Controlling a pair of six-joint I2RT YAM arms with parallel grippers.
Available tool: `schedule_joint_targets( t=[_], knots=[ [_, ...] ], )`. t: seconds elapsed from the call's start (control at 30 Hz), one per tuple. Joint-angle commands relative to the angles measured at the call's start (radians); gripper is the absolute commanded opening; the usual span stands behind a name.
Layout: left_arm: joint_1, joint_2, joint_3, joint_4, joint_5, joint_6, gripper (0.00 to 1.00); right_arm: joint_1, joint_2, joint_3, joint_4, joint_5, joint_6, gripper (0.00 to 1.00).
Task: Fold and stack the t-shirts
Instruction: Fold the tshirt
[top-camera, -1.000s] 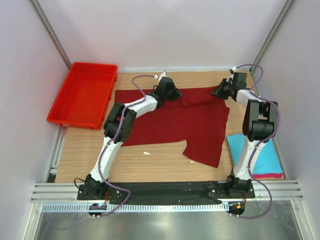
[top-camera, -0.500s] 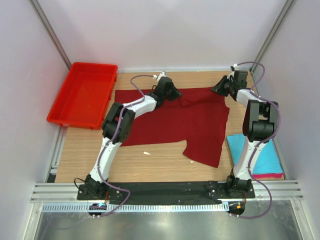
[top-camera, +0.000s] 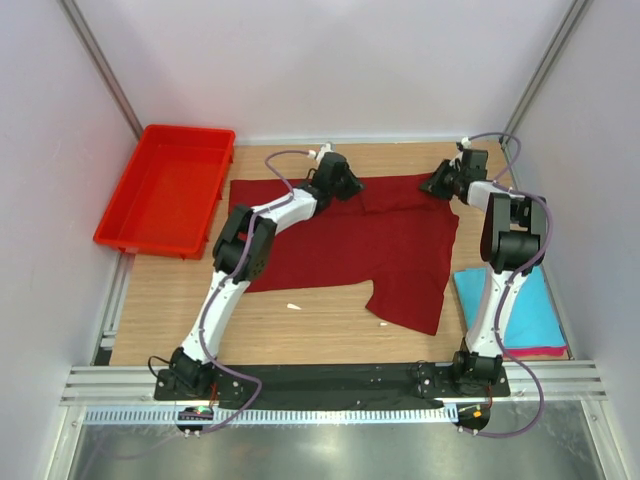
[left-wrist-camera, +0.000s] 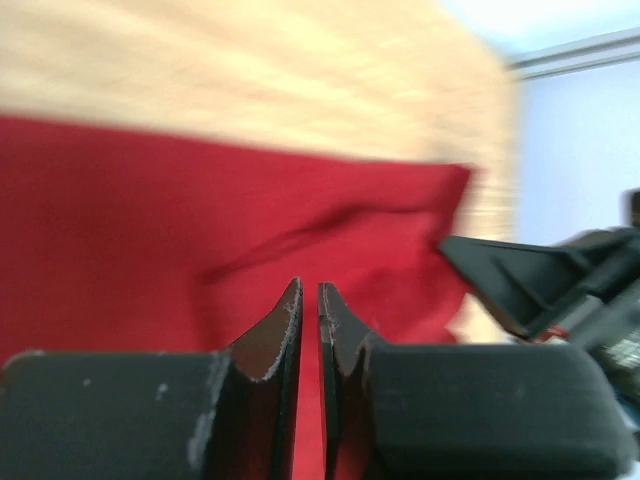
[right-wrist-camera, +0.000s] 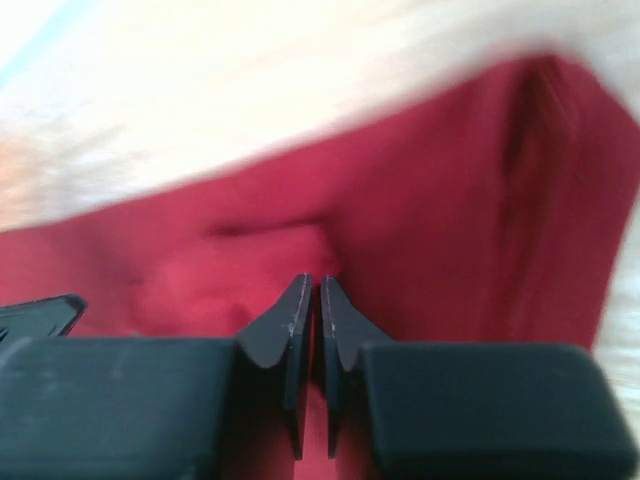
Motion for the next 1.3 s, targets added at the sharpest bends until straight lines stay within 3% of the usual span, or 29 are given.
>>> schedule_joint_targets(
  t=[0.0, 0.17, 0.33, 0.5, 0.67, 0.9, 1.17, 1.27],
  knots=[
    [0.013, 0.038, 0.040, -0.135, -0.006, 0.045, 0.11, -0.007, 0.004, 0.028, -0.025, 0.031, -0.032, 0.16],
    [0.012, -0.069, -0.018, -0.192, -0.040, 0.127, 0.18, -0.009, -0.035, 0.092, -0.204, 0.085, -0.083, 0.37],
    [0.004, -0.158, 0.004, -0.275, -0.048, 0.181, 0.26, -0.009, -0.044, 0.214, -0.465, 0.212, -0.147, 0.45],
    [-0.017, -0.154, 0.050, -0.250, 0.068, 0.176, 0.29, 0.006, -0.052, 0.313, -0.535, 0.214, -0.163, 0.49],
    [-0.021, -0.062, 0.067, -0.137, 0.195, 0.047, 0.24, 0.014, 0.036, 0.410, -0.548, 0.108, -0.140, 0.61],
    [-0.027, 0.056, 0.067, -0.029, 0.316, -0.051, 0.21, 0.014, 0.152, 0.456, -0.470, -0.033, -0.111, 0.61],
    [-0.030, -0.005, -0.118, -0.012, 0.317, -0.045, 0.19, 0.014, 0.186, 0.418, -0.444, -0.082, -0.112, 0.58],
    [-0.030, -0.007, -0.132, -0.016, 0.320, -0.039, 0.19, 0.014, 0.188, 0.401, -0.418, -0.122, -0.102, 0.52]
  ],
)
